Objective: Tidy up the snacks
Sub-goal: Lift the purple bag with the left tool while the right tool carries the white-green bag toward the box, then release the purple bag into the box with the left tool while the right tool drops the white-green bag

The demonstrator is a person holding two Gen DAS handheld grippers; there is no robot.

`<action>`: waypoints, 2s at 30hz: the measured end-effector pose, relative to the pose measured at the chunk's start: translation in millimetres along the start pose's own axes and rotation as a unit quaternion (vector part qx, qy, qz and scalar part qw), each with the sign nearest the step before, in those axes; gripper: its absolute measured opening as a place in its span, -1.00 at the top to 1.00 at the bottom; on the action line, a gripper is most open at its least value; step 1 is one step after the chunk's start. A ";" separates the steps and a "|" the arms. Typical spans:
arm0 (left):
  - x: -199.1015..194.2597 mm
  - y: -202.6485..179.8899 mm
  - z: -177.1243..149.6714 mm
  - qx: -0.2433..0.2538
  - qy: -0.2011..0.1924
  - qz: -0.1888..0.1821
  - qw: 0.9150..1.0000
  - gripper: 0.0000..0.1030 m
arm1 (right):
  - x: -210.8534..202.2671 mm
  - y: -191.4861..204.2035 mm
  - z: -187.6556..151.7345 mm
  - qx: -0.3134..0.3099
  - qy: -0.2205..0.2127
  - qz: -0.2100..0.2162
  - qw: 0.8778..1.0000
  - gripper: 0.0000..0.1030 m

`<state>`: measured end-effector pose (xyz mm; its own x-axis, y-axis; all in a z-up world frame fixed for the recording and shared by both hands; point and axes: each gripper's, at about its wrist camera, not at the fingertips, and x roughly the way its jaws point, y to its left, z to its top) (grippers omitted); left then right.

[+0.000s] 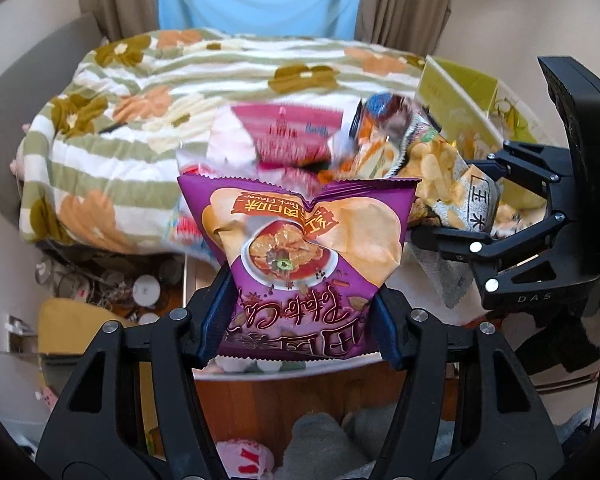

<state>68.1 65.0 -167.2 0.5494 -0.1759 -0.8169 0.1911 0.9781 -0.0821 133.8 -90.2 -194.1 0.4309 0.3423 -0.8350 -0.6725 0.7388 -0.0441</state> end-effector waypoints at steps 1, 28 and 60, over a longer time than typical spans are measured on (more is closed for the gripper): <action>-2.3 -0.4 5.0 0.003 -0.007 -0.003 1.000 -0.11 | -5.2 -1.8 2.2 0.011 -0.003 -0.005 1.000 -0.33; 72.8 -215.7 254.2 0.039 -0.080 -0.097 0.991 -0.12 | -142.5 -270.5 -22.6 0.288 -0.067 -0.181 0.938 -0.33; 168.4 -292.6 268.5 0.063 0.003 -0.085 0.994 -0.99 | -125.0 -387.4 -77.6 0.393 -0.031 -0.182 0.901 -0.35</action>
<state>323.1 -280.7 -127.4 0.4961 -0.3359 -0.8007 0.3803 0.9130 -0.1474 293.7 -464.2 -115.2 0.5855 0.0082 -0.8106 0.1432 0.9832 0.1134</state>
